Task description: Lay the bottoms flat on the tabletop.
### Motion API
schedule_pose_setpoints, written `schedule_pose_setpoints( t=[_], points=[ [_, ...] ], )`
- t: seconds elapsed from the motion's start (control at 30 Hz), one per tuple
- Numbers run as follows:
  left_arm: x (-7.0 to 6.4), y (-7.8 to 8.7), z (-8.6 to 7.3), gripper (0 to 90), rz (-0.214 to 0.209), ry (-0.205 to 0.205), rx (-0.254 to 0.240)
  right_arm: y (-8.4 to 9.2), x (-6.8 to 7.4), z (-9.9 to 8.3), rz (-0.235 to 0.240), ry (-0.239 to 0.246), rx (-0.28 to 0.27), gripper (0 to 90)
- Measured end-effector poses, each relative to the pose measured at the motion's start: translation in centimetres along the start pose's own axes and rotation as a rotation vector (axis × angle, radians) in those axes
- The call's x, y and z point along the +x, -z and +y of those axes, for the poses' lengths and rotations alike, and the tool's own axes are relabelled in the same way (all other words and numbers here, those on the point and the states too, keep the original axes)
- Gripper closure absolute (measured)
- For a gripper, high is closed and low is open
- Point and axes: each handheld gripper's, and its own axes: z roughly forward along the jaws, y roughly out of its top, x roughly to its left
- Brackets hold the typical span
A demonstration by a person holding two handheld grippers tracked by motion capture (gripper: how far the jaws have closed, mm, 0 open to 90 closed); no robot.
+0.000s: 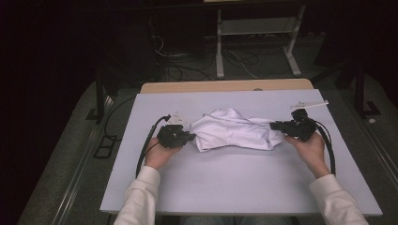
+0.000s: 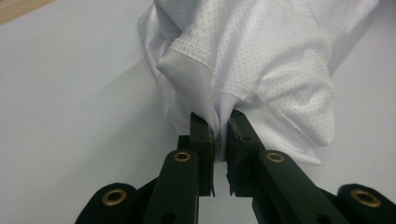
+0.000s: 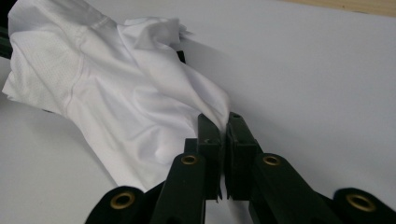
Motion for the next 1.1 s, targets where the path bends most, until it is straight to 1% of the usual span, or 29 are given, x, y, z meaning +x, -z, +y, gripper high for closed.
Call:
schedule_pose_setpoints(
  t=[0.07, 0.13, 0.23, 0.27, 0.33, 0.43, 0.57, 0.67, 0.73, 0.83, 0.93, 1.0, 1.1],
  points=[
    [0.0, 0.2, -0.1, 81.5, -0.002, 0.002, 0.005, 0.1, 0.2, -0.1, 0.008, -0.002, 0.014, 85.0],
    [-0.2, 0.3, -0.1, 81.5, -0.003, 0.004, 0.010, 0.2, 0.4, -0.2, 0.004, 0.004, 0.030, 85.0],
    [-0.3, 0.5, -0.1, 81.4, 0.000, 0.003, 0.013, 0.5, 0.6, -0.3, -0.003, 0.003, 0.035, 85.1],
    [-0.3, 0.7, -0.1, 81.4, 0.005, -0.001, 0.013, 0.9, 0.7, -0.4, 0.002, -0.006, 0.031, 85.0],
    [-0.4, 0.9, -0.1, 81.3, 0.004, 0.003, 0.008, 1.3, 0.7, -0.6, 0.006, -0.014, 0.031, 85.0],
    [-0.9, 1.1, -0.3, 81.3, 0.002, -0.011, 0.017, 1.9, 1.0, -1.1, 0.022, -0.028, 0.039, 85.0],
    [-1.8, 1.3, -0.7, 81.2, 0.005, -0.034, 0.036, 2.4, 1.4, -2.1, 0.054, -0.054, 0.057, 85.0],
    [-2.3, 1.5, -0.9, 81.2, 0.009, -0.055, 0.049, 2.6, 1.9, -3.2, 0.083, -0.071, 0.093, 85.0],
    [-2.5, 1.7, -1.0, 81.2, 0.011, -0.065, 0.046, 2.8, 2.4, -4.1, 0.110, -0.073, 0.124, 84.9],
    [-2.6, 1.7, -1.3, 81.1, 0.011, -0.059, 0.052, 3.1, 3.6, -5.5, 0.161, -0.065, 0.170, 84.9],
    [-2.5, 1.7, -1.6, 81.0, 0.008, -0.054, 0.061, 3.5, 4.5, -6.7, 0.192, -0.053, 0.206, 84.8],
    [-2.5, 1.7, -1.8, 80.8, 0.006, -0.048, 0.060, 3.7, 4.8, -7.3, 0.207, -0.056, 0.223, 84.8],
    [-2.6, 1.7, -1.9, 80.5, 0.004, -0.051, 0.066, 4.0, 4.9, -8.1, 0.217, -0.070, 0.248, 84.8]
  ],
)
